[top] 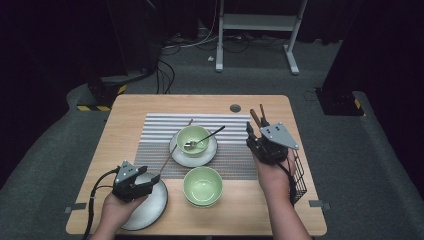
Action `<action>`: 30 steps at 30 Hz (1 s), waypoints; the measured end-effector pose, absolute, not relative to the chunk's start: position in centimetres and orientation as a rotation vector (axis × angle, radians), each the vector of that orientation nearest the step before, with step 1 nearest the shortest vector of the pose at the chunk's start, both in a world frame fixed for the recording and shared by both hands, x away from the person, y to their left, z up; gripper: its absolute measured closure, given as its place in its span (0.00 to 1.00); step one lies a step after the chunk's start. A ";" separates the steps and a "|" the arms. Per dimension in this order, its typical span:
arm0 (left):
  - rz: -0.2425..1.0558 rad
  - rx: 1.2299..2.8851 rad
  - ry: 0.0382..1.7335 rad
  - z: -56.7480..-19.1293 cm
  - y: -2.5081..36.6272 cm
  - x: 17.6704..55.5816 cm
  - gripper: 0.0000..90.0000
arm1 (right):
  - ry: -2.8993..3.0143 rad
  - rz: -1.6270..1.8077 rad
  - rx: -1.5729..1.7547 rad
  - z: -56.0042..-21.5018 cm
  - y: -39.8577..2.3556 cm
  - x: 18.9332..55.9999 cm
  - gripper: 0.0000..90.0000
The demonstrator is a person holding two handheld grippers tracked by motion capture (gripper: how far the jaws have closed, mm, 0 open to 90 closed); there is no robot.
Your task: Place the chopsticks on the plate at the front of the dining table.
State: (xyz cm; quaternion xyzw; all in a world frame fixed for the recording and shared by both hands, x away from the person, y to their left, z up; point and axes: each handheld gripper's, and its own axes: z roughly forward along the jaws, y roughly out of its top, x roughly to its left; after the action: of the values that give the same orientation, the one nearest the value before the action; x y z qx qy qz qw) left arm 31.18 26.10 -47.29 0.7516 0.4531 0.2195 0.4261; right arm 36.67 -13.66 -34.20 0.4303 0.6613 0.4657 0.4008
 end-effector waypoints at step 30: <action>0.541 1.866 1.134 -47.3 26.4 31.3 0.42 | 1.652 1.060 1.250 -37.3 -16.0 41.7 0.74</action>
State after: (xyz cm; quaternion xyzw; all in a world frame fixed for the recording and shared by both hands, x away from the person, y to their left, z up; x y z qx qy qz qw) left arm 31.29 26.37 -47.31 0.7483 0.4546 0.2169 0.4317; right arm 41.73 -16.00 -37.30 0.4933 0.6517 0.4182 0.3962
